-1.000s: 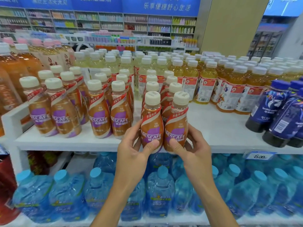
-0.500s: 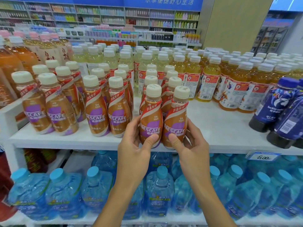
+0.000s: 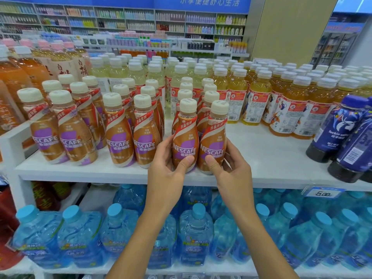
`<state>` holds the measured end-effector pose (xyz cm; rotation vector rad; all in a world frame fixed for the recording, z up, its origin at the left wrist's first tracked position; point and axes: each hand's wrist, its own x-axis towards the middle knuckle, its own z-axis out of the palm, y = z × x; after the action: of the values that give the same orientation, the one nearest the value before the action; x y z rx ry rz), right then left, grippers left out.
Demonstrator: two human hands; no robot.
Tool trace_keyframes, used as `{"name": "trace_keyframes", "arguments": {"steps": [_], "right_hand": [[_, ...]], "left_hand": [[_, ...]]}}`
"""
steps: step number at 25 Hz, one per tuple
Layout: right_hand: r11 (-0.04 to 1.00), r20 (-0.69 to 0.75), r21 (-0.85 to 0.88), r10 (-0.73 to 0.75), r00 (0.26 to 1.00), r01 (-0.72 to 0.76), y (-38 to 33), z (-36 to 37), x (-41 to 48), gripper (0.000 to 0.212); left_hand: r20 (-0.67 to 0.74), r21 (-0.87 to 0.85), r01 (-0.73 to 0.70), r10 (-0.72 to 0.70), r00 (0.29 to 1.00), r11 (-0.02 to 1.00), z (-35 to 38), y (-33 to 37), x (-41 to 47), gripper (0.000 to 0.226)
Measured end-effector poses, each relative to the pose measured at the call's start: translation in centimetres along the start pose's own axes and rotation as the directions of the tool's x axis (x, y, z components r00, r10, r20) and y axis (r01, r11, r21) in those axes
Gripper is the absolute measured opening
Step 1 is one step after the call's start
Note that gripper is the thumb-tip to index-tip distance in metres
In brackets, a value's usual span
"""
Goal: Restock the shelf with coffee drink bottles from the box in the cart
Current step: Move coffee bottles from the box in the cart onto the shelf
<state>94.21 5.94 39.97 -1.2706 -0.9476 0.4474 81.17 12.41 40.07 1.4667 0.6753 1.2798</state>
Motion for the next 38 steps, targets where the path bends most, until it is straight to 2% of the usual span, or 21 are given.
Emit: {"name": "trace_keyframes", "arguments": {"steps": [5,10,25,33,38], "right_hand": [[0.999,-0.005,-0.049,0.0,1.0,0.0,-0.3,-0.6,-0.3,0.061],[0.999,0.023,-0.044,-0.001,1.0,0.002,-0.4,-0.3,-0.5,0.06],[0.995,-0.012,-0.095,-0.024,1.0,0.022,-0.7,0.6,-0.6,0.055],[0.985,0.053,-0.174,-0.007,0.999,0.016,-0.2,0.0,-0.2,0.061],[0.98,0.05,-0.197,-0.005,0.999,0.015,-0.3,0.0,-0.2,0.058]], "left_hand": [[-0.02,0.052,0.013,-0.012,1.0,0.999,-0.1,-0.4,-0.2,0.068],[-0.095,0.103,0.006,0.004,0.995,0.995,-0.2,-0.4,-0.5,0.066],[-0.025,0.061,0.045,-0.043,0.999,0.997,-0.8,-0.6,0.3,0.068],[-0.045,0.069,0.037,-0.034,0.998,0.997,-0.6,-0.6,0.2,0.07],[-0.029,0.091,0.026,-0.024,0.999,0.996,-0.6,-0.7,0.2,0.068]]}}
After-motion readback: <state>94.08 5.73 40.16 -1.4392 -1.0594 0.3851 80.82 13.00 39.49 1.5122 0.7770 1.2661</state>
